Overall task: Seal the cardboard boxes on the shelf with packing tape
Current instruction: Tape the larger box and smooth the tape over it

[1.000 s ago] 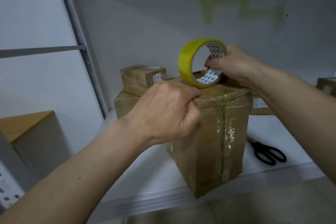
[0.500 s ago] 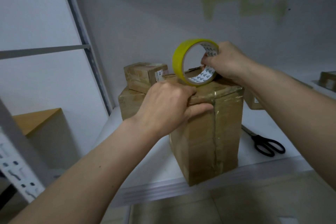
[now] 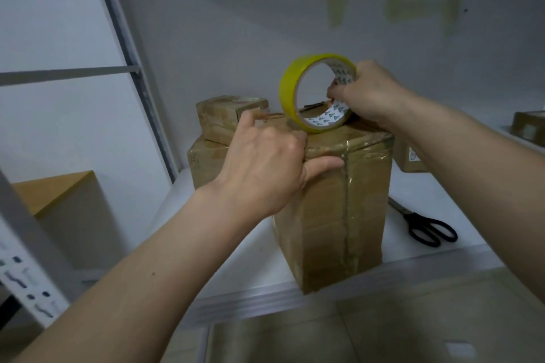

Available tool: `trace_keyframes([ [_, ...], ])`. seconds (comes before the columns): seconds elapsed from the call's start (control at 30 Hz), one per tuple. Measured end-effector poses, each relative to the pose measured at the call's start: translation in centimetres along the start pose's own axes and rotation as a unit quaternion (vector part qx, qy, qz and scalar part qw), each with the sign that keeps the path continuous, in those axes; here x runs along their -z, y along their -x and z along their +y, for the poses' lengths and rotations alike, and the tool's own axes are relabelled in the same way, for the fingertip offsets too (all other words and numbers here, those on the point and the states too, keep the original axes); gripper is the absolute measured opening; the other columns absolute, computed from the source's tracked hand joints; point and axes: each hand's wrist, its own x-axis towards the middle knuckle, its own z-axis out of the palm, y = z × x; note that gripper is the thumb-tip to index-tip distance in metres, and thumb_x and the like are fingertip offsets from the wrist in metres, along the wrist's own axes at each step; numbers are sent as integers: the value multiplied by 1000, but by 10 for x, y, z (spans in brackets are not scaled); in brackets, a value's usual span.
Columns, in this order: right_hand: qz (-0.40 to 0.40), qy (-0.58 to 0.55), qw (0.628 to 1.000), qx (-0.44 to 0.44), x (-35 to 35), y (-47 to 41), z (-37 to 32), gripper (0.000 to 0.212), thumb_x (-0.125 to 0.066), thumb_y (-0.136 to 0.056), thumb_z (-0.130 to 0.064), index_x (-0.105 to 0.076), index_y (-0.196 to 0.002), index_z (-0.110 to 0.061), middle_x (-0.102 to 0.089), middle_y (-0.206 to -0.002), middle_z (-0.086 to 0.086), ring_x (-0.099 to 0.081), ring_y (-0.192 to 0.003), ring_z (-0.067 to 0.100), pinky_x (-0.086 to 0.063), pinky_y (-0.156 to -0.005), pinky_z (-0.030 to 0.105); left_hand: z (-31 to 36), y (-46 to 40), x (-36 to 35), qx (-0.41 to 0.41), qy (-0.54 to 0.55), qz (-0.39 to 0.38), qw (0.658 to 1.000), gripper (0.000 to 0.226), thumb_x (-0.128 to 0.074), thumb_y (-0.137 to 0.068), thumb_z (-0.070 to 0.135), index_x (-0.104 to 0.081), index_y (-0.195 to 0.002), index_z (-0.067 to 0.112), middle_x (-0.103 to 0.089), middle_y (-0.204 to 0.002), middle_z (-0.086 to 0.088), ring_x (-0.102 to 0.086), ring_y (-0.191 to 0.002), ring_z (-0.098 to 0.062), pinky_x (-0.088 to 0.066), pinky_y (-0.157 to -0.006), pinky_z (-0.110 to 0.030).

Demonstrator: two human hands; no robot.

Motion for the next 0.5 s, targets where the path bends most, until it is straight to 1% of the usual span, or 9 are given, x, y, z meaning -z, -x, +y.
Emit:
trace_keyframes([
  [0.1,-9,12,1000,-6,-2,1,0,23,-59,-91,-18,-66,-105,-1,-67,-105,17,-63,-94,30,-43,-72,31,-5,-2,-3,-17,23,-19,999,81,-17,-89,75,-70,-74,16,-63,-56,-3,-59,-59,-28,-31,-81,-34],
  [0.17,-8,6,1000,-20,-3,1,-1,23,-59,-91,-17,-65,-106,1,-67,-103,17,-61,-87,27,-40,-69,30,-17,-7,-5,-52,28,5,998,84,-16,-90,75,-75,-79,17,-65,-56,-3,-59,-58,-28,-29,-78,-32],
  [0.2,-10,4,1000,-23,-3,1,-2,23,-58,-91,-16,-65,-105,1,-65,-97,16,-58,-83,25,-39,-68,29,-24,-7,-4,-61,39,14,997,85,-16,-89,76,-77,-84,17,-66,-58,-3,-61,-59,-28,-30,-79,-33],
  [0.27,-21,14,1000,-16,-3,1,-6,17,-57,-91,-16,-66,-95,-1,-59,-82,9,-54,-77,22,-37,-60,29,-31,-6,3,-51,70,-12,996,87,-16,-82,84,-76,-89,22,-70,-69,1,-64,-70,-24,-34,-85,-34],
  [0.33,-24,41,999,-9,-3,0,-7,15,-57,-90,-17,-60,-78,-9,-51,-70,3,-50,-68,20,-33,-52,27,-24,-8,10,-17,61,-61,996,86,-11,-73,91,-66,-78,25,-65,-74,7,-62,-80,-18,-35,-96,-37],
  [0.37,-23,51,998,-7,-3,0,-6,19,-56,-91,-17,-56,-73,-11,-48,-67,2,-48,-65,19,-32,-49,26,-19,-10,10,-4,51,-84,995,87,-8,-71,92,-63,-75,24,-63,-74,7,-60,-83,-17,-35,-100,-39],
  [0.4,-23,58,998,-6,-4,-1,-5,18,-55,-91,-17,-56,-74,-11,-48,-68,2,-49,-66,20,-31,-49,26,-13,-11,10,10,51,-104,993,90,-7,-72,92,-63,-75,21,-62,-73,5,-59,-82,-17,-35,-100,-39],
  [0.47,-17,63,998,-3,-5,-3,-4,13,-54,-92,-15,-64,-89,-8,-52,-75,4,-52,-72,23,-32,-50,24,-9,-15,9,28,44,-126,991,92,-9,-73,87,-64,-73,12,-58,-66,-1,-53,-71,-19,-34,-80,-31],
  [0.5,-13,61,998,-4,-6,-4,-4,16,-53,-92,-14,-65,-96,-5,-54,-79,6,-54,-74,24,-32,-52,24,-11,-17,8,24,33,-130,991,93,-7,-72,83,-63,-72,10,-55,-63,-2,-50,-67,-19,-30,-72,-29],
])
